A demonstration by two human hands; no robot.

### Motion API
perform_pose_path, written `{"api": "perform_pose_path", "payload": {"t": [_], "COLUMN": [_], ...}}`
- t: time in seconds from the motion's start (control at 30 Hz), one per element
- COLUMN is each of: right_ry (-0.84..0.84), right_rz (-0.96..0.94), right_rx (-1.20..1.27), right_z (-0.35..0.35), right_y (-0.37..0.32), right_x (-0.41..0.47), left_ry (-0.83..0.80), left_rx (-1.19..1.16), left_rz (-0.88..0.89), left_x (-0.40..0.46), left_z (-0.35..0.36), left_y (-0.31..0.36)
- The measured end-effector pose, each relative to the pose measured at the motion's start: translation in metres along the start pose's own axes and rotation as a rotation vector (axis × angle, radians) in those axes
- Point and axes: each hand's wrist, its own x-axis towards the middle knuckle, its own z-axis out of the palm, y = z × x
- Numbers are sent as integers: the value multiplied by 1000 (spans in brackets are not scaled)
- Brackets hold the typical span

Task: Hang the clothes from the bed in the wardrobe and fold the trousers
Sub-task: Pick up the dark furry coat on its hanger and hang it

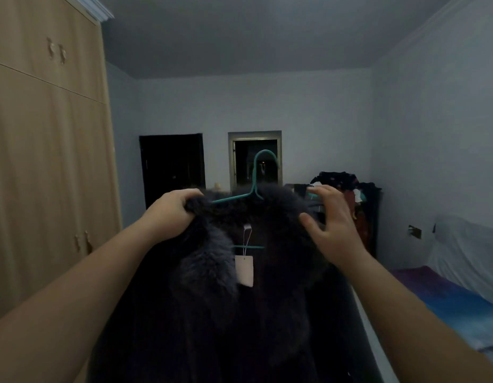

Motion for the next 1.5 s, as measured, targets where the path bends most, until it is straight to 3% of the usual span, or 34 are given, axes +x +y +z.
{"api": "perform_pose_path", "payload": {"t": [0.1,0.17,0.33,0.43,0.53,0.7,0.83,0.97,1.1,1.17,1.2,1.3,1.5], "right_ry": [-490,-569,-443,-523,-567,-577,-384,-269,-181,-146,-132,-109,-149], "right_rz": [100,139,112,126,114,143,206,226,197,195,198,205,179], "right_rx": [-198,-279,-233,-186,-306,-496,-499,-463,-426,-387,-376,-346,-337], "right_z": [2,7,11,11,19,40,35,17,-5,-15,-20,-30,-36], "right_y": [-8,-4,2,-7,-16,-20,-10,-5,-7,-9,-10,-9,-9], "right_x": [16,16,13,12,8,-6,-7,5,18,23,26,34,33], "left_ry": [0,-45,-90,-37,29,74,-29,-248,-12,70,67,-15,-21], "left_rx": [-67,-118,-52,-40,-53,-289,-325,-410,-270,-51,66,47,207], "left_rz": [75,90,132,92,59,2,-128,-25,116,159,172,127,48], "left_x": [-3,-5,-12,-8,-7,3,-1,-1,7,6,4,16,29], "left_z": [1,-3,-12,-6,5,27,41,47,34,23,16,14,19], "left_y": [-5,-10,-22,-22,-8,22,24,23,13,6,4,-4,-16]}}
